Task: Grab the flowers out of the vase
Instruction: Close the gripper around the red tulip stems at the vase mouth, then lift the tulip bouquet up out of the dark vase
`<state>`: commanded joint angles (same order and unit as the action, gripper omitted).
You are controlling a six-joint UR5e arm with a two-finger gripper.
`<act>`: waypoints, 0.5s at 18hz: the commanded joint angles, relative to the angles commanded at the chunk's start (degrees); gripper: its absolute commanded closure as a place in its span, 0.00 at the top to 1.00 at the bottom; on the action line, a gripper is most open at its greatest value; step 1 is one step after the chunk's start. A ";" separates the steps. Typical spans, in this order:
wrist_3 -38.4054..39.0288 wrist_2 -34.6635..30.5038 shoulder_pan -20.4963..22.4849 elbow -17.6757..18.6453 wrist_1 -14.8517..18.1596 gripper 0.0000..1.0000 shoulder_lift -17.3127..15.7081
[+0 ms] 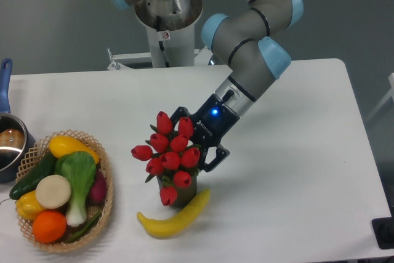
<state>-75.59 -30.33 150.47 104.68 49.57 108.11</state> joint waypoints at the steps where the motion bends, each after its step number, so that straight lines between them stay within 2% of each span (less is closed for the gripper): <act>1: 0.00 0.00 0.09 0.00 0.00 0.54 0.00; 2: 0.00 0.00 0.09 0.00 0.00 0.49 0.00; 6: 0.09 0.00 0.53 -0.09 0.00 0.43 -0.09; 7: 0.44 0.09 0.61 -0.09 0.09 0.38 -0.09; 9: 0.61 0.70 0.70 -0.09 0.09 0.38 -0.35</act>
<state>-74.97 -29.62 151.17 104.59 49.66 107.76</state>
